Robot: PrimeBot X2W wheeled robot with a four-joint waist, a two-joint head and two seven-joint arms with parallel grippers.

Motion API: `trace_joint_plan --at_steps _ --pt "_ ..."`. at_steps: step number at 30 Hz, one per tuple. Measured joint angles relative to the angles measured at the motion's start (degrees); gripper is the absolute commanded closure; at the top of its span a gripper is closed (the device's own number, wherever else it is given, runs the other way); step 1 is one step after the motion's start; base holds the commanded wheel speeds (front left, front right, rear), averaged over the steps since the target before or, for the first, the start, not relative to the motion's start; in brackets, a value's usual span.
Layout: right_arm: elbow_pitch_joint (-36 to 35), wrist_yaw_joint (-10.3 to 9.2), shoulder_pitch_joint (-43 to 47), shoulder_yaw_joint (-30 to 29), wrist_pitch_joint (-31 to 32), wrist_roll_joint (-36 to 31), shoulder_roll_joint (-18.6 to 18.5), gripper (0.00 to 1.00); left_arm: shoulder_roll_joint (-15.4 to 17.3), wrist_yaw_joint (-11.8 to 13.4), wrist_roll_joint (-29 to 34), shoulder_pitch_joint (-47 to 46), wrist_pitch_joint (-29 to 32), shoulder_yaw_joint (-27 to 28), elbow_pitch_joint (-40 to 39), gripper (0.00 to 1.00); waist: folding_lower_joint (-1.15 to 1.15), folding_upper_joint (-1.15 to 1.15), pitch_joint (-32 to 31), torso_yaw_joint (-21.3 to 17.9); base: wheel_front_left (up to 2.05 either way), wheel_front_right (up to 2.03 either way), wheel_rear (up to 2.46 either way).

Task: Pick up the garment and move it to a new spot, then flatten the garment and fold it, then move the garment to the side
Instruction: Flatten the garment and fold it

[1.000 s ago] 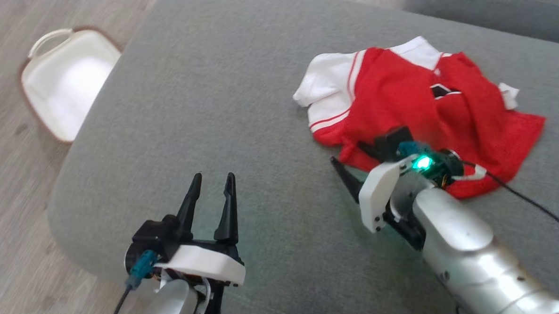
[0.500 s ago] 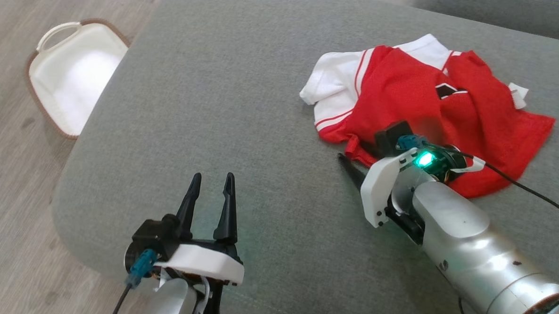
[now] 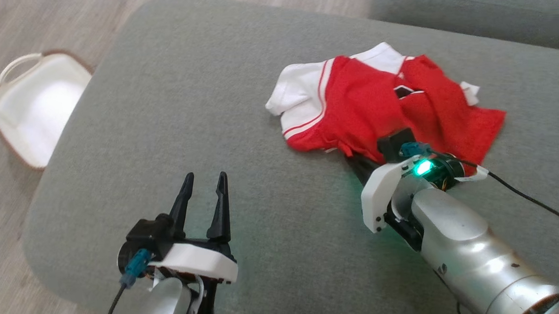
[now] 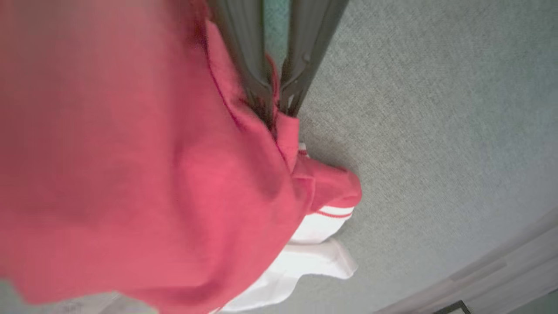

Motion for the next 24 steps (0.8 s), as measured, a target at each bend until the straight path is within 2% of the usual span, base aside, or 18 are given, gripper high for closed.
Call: trace_joint_plan --at_steps 6,13,19,24 --pt "-3.3 0.00 1.2 0.5 -3.4 2.2 -1.3 1.00 0.8 0.1 0.5 0.5 0.0 1.1 -0.1 0.00 0.00 0.00 -2.5 -4.7 0.00 0.00 0.00" --pt "-10.1 0.00 6.6 -1.2 -3.8 2.3 -9.8 1.00 2.7 0.6 0.5 1.1 0.0 2.4 -0.4 0.00 -0.01 0.00 -5.1 -11.6 0.00 0.00 0.00" --pt "-18.6 0.00 14.6 -6.4 0.0 -0.2 -16.7 1.00 3.2 1.1 0.5 2.2 0.0 2.6 -1.2 0.00 -0.01 0.00 -6.9 -18.1 0.00 0.00 0.00" --pt "-26.0 0.00 21.4 -14.4 4.9 -4.9 -21.4 1.00 3.4 1.1 0.5 2.2 0.0 2.5 -2.0 0.00 -0.01 0.00 -7.7 -23.0 0.00 0.00 0.00"
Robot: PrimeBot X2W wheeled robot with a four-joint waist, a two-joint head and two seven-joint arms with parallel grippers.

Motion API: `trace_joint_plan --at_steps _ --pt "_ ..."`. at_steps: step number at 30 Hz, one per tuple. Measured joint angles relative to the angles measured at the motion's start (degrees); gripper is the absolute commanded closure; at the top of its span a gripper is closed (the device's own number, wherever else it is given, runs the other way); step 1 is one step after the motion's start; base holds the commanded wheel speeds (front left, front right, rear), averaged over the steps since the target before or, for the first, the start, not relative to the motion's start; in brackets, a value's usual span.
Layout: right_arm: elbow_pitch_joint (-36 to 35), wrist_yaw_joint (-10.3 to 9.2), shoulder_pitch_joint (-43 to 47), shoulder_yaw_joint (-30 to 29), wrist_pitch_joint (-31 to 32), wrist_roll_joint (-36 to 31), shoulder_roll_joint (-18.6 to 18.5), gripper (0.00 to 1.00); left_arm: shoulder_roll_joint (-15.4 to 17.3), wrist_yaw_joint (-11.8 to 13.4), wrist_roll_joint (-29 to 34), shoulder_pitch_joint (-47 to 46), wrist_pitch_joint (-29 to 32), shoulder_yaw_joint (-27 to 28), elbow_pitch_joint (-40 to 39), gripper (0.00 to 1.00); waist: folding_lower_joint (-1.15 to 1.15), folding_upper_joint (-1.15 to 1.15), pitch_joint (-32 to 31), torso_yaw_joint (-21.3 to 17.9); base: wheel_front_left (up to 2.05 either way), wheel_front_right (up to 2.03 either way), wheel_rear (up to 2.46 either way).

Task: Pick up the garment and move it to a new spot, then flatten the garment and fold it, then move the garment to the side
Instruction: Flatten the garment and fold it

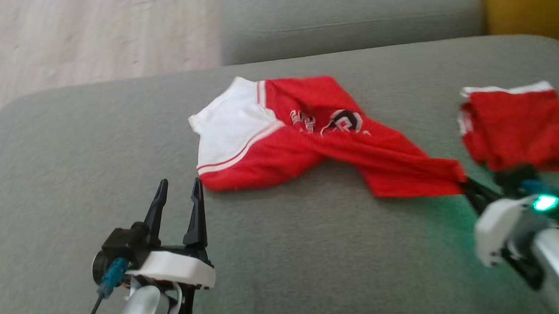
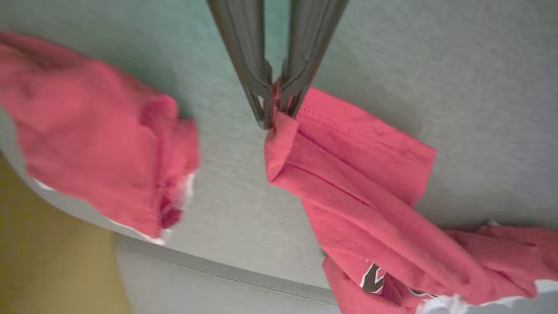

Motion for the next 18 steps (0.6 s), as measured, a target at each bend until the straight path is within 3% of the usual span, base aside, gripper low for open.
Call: trace_joint_plan --at_steps 4,8,9,10,14,18 --pt "-4.1 0.00 4.7 -8.8 4.0 -5.7 -1.3 1.00 0.0 0.0 0.0 0.0 0.0 -0.2 -0.4 0.00 0.00 0.00 -0.2 -2.7 0.00 0.00 0.00" --pt "-7.0 0.00 8.0 -13.9 6.1 -9.8 -0.7 1.00 0.0 0.0 0.0 -0.1 0.1 -0.5 -0.5 0.00 0.00 0.00 0.2 -3.6 0.00 0.00 0.00" --pt "-7.8 0.00 9.0 -15.5 6.8 -10.6 0.0 0.76 0.0 0.0 0.0 -0.1 0.1 -0.6 -0.5 0.00 0.00 0.00 0.3 -3.6 0.00 0.00 0.00" --pt "-8.7 0.00 9.9 -16.9 7.2 -11.5 0.9 0.00 0.0 0.0 0.0 -0.1 0.3 -0.8 -0.4 0.00 0.01 0.00 0.4 -3.6 0.00 0.00 0.00" --pt "-13.7 0.00 12.2 -21.4 6.9 -14.3 5.6 0.00 0.0 0.0 0.0 -0.1 0.3 -1.2 -0.4 0.00 0.01 0.00 0.6 -3.0 0.00 0.00 0.00" --pt "-19.9 0.00 12.1 -24.0 2.4 -15.1 10.2 0.00 0.0 -0.1 0.0 -0.2 0.3 -1.7 -0.3 0.00 0.01 0.00 0.6 -1.8 0.00 0.00 0.00"
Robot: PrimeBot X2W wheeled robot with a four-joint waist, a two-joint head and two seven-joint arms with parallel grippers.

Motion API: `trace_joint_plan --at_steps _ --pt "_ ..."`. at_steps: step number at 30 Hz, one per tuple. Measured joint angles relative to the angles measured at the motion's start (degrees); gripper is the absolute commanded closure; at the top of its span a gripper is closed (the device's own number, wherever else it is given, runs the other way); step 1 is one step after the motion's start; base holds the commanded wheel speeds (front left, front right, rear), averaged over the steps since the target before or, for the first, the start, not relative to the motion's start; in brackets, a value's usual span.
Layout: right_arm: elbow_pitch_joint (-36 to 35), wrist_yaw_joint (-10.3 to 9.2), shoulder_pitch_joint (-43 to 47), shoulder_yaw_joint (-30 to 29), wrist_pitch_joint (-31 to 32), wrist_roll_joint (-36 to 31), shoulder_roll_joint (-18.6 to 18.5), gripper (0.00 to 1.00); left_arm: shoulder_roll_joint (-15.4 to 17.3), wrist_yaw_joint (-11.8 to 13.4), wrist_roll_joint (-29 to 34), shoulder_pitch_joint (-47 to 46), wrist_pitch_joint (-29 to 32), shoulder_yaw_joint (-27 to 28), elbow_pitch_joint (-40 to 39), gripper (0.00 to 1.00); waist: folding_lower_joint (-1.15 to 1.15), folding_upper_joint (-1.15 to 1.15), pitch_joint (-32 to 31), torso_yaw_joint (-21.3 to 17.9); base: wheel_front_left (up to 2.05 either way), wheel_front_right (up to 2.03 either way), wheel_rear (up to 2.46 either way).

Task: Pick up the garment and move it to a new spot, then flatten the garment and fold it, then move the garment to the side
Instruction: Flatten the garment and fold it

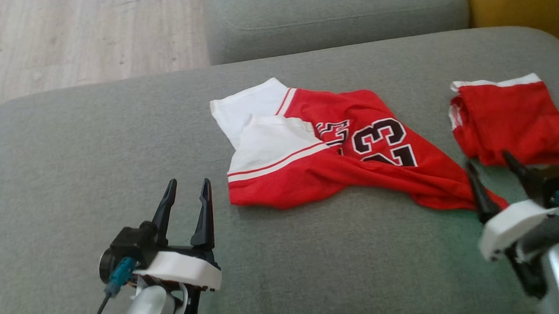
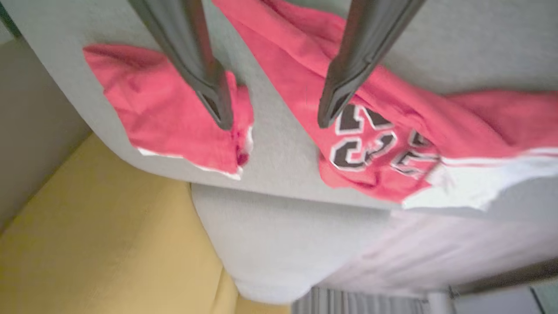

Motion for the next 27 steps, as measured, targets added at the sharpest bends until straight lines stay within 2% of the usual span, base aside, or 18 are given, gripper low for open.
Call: trace_joint_plan --at_steps 6,11,17,21,27 --pt "-5.3 0.00 0.1 4.0 -6.4 2.6 5.1 0.00 0.0 0.0 0.0 0.0 0.0 -0.4 -0.1 0.00 0.00 0.00 -0.4 2.5 0.00 0.00 0.00" --pt "-4.3 0.00 1.7 7.1 -8.1 4.6 7.6 0.00 -0.1 0.0 0.0 0.0 0.0 -1.0 -0.4 0.00 0.00 0.00 -0.3 5.1 0.00 0.00 0.00" --pt "0.6 0.00 0.1 8.0 -7.9 4.2 8.9 0.00 -0.3 0.0 0.0 -0.1 0.4 -1.8 -0.9 0.00 0.00 0.00 1.2 8.7 0.00 0.00 0.00" --pt "5.6 0.00 -7.1 8.6 -4.9 4.2 9.1 0.00 -1.0 -0.1 0.0 -0.9 0.4 -2.3 -0.8 0.00 0.01 0.00 2.8 11.5 0.00 0.00 0.00" --pt "17.7 0.00 -18.7 8.6 1.4 4.9 8.8 0.00 -2.5 -0.6 -0.1 -3.7 0.4 -3.5 0.1 0.00 0.01 0.00 5.4 16.4 0.00 0.00 0.00"
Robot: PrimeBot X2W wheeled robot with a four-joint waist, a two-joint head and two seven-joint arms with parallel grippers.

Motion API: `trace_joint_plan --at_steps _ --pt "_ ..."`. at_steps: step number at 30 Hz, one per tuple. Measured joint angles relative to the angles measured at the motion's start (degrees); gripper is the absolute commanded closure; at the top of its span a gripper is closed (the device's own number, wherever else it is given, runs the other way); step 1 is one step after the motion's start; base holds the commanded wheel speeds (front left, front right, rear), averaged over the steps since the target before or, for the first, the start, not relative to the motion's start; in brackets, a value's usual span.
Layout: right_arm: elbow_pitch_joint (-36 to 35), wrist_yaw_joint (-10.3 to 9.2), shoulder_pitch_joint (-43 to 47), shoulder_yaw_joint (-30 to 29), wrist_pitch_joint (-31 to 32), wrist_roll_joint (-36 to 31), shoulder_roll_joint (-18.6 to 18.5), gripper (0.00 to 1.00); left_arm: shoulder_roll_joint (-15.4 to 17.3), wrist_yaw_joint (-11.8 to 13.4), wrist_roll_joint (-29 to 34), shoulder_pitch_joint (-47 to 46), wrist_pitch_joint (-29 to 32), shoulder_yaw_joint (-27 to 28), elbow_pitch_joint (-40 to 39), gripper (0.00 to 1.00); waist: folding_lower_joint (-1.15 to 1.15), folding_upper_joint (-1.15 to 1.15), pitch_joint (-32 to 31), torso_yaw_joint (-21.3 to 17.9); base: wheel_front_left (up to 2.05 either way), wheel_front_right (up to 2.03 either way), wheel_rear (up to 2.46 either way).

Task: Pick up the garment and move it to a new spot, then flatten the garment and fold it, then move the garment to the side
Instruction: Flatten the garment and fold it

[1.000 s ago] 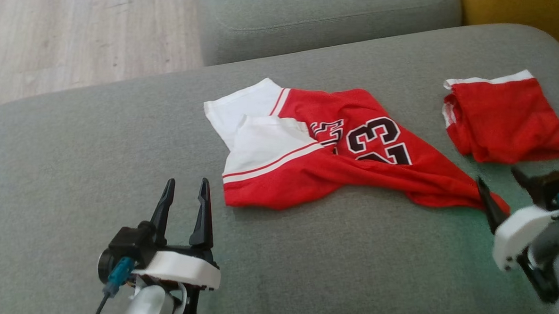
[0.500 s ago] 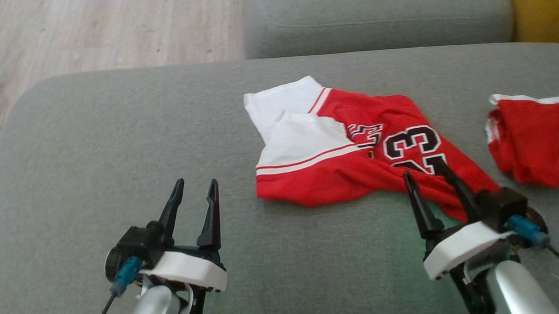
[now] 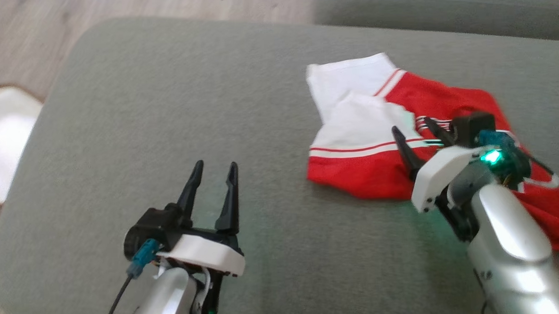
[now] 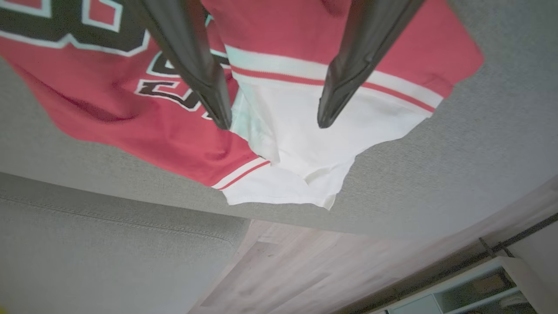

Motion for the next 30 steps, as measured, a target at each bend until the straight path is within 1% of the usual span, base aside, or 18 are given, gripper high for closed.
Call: trace_joint_plan --at_steps 3,8,11,13,14,15,19,23,27,28,30 --pt "6.1 0.00 -3.6 -1.1 1.2 -0.5 -0.5 0.00 -0.7 -0.5 0.0 -0.6 -0.1 -0.5 0.8 0.00 0.00 0.00 1.3 2.4 0.00 0.00 0.00" --pt "14.2 0.00 -8.7 -3.4 1.2 -2.3 -1.5 0.00 -1.1 -1.0 0.0 -1.4 -0.1 -0.8 2.4 0.00 0.00 0.00 3.1 5.7 0.00 0.00 0.00" --pt "17.8 0.00 -10.6 -3.6 1.0 -3.0 -1.6 0.00 -1.5 -1.0 -0.3 -1.7 -0.4 -0.9 2.9 0.00 0.00 0.00 3.9 7.0 0.00 0.00 0.00" --pt "19.0 0.00 -11.1 -3.6 0.6 -3.3 -1.5 0.00 -1.6 -1.0 -0.3 -1.8 -0.5 -0.9 3.0 0.00 0.00 0.00 4.0 7.3 0.00 0.00 0.00" --pt "19.9 0.00 -11.4 -3.6 0.1 -3.2 -1.5 0.30 -1.6 -1.0 -0.3 -1.8 -0.5 -0.9 3.2 0.00 0.00 0.00 4.2 7.5 0.00 0.00 0.00" --pt "20.7 0.00 -11.8 -3.7 -0.5 -3.1 -1.5 1.00 -1.7 -1.0 -0.3 -1.8 -0.5 -0.9 3.4 0.00 0.00 0.00 4.2 7.7 0.00 0.00 0.00" --pt "23.1 0.00 -13.1 -2.3 -2.8 -2.2 -1.0 1.00 -1.9 -1.0 -0.3 -1.9 -0.6 -0.8 3.6 0.00 -0.01 0.00 4.0 7.5 0.00 0.00 0.00" --pt "22.5 0.00 -13.4 2.6 -7.5 0.5 0.0 1.00 -2.0 -1.0 -0.3 -2.1 -0.6 -0.4 3.9 0.00 0.00 0.00 3.2 6.8 0.00 0.00 0.00" --pt "17.6 0.00 -13.2 11.1 -11.3 5.7 1.1 1.00 -1.6 -1.0 -0.3 -2.1 -0.6 0.6 3.9 0.00 -0.01 0.00 1.9 5.7 0.00 0.00 0.00" --pt "14.6 0.00 -12.6 16.3 -11.9 8.2 1.2 1.00 -1.5 -0.9 -0.2 -2.1 -0.6 1.1 3.9 0.00 -0.01 0.00 1.2 5.2 0.00 0.00 0.00" --pt "11.4 0.00 -10.9 21.1 -11.8 10.7 1.3 1.00 -1.2 -0.9 -0.2 -2.0 -0.6 1.4 3.8 0.00 -0.01 0.00 0.4 4.7 0.00 0.00 0.00"
